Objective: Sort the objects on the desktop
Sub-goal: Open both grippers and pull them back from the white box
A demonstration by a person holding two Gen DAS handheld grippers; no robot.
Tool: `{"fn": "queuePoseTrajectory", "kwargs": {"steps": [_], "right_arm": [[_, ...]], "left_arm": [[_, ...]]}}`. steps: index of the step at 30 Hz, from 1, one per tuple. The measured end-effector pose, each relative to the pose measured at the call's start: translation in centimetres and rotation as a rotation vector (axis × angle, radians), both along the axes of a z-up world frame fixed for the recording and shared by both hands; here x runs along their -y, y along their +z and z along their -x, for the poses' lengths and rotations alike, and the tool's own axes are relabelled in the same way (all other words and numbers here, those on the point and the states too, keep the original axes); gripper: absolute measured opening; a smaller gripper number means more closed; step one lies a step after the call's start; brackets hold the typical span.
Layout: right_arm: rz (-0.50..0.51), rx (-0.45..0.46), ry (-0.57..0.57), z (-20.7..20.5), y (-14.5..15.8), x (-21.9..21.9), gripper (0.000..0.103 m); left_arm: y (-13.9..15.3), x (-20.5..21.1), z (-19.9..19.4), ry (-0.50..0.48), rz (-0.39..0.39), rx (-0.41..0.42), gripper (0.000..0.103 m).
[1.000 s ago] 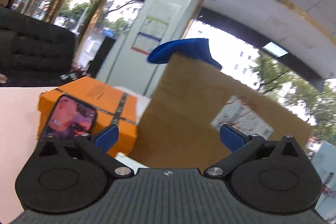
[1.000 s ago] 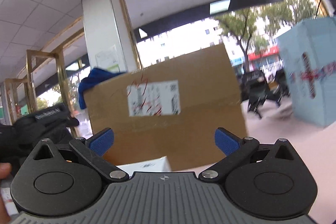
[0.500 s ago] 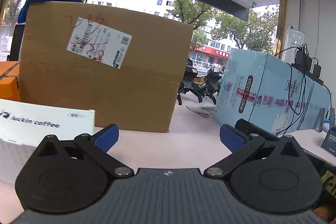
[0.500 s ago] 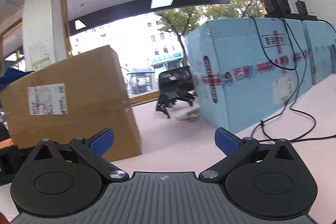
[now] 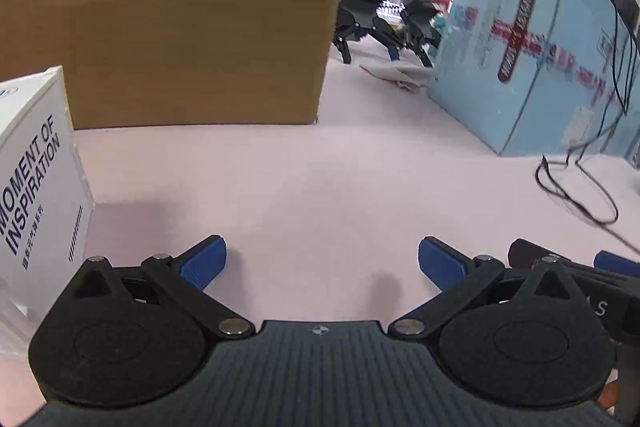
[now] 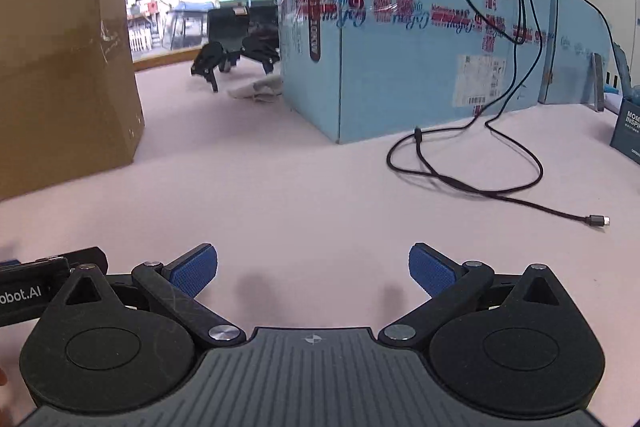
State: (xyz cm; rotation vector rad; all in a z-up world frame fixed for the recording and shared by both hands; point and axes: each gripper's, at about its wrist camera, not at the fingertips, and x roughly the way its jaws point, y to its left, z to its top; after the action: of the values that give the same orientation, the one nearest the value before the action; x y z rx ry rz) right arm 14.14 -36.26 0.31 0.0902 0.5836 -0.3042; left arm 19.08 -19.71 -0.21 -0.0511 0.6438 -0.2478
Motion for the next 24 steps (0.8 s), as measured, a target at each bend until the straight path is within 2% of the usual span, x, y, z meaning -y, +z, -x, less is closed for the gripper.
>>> {"fn": "queuePoseTrajectory", "kwargs": {"steps": [2,11,15,24], "right_arm": [[0.005,-0.076,-0.022,-0.55,-0.84,-0.05,0.103],[-0.003,-0.074,-0.032,-0.31,-0.85,-0.06,0.103],[-0.009,-0.079,-0.084,-0.4,-0.78,-0.51,0.103],[-0.015,-0.072,-0.103,-0.55,-0.79,-0.61,0.103]], "left_arm": [[-0.13,0.51,0.03,-0.012,-0.047,-0.003,0.103],[-0.1,0.28,0.1,-0.013,-0.047,-0.005,0.103],[-0.09,0.45,0.12,-0.031,-0.109,-0.009,0.103],[-0.22,0.32,0.06,-0.03,-0.112,-0.005,0.103]]}}
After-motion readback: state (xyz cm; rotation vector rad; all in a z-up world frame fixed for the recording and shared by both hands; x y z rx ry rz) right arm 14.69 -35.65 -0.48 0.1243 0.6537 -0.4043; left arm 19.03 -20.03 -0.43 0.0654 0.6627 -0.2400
